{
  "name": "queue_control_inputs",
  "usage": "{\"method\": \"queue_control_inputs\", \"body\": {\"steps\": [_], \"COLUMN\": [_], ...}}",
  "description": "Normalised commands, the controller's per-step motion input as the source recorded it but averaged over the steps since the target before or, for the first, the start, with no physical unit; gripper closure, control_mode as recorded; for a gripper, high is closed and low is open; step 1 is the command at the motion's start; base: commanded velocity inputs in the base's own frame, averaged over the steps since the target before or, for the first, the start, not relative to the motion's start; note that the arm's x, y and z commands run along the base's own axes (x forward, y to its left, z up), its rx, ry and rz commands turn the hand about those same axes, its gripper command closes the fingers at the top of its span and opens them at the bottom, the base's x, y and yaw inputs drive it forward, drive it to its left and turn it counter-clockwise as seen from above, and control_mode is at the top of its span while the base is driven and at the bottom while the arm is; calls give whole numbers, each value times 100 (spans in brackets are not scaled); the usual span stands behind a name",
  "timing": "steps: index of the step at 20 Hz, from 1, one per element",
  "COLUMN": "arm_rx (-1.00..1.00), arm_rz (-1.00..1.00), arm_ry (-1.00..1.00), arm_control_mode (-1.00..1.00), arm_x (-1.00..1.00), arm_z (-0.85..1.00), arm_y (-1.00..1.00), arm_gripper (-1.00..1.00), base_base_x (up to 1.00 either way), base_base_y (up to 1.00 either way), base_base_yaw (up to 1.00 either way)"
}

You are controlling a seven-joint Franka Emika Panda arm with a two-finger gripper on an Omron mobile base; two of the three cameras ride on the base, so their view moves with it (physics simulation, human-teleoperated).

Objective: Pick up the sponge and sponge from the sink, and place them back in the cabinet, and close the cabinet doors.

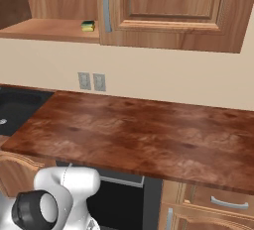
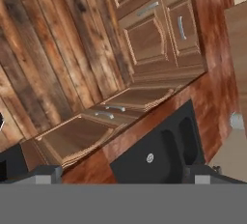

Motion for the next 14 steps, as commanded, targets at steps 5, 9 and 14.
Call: {"method": "queue_control_inputs", "body": {"steps": [5,9,14], "arm_rx": [0,0,0], "arm_rz": [0,0,0], "arm_ry": [-10,-14,-15], "arm_control_mode": [-100,-100,-100], "arm_x": [-4,1,2], "arm_z": [-11,0,0], "arm_y": [14,7,4], "arm_gripper": [-100,-100,-100], "base_base_x": [0,0,0], "base_base_y": [0,0,0], "base_base_yaw": [0,0,0]}}
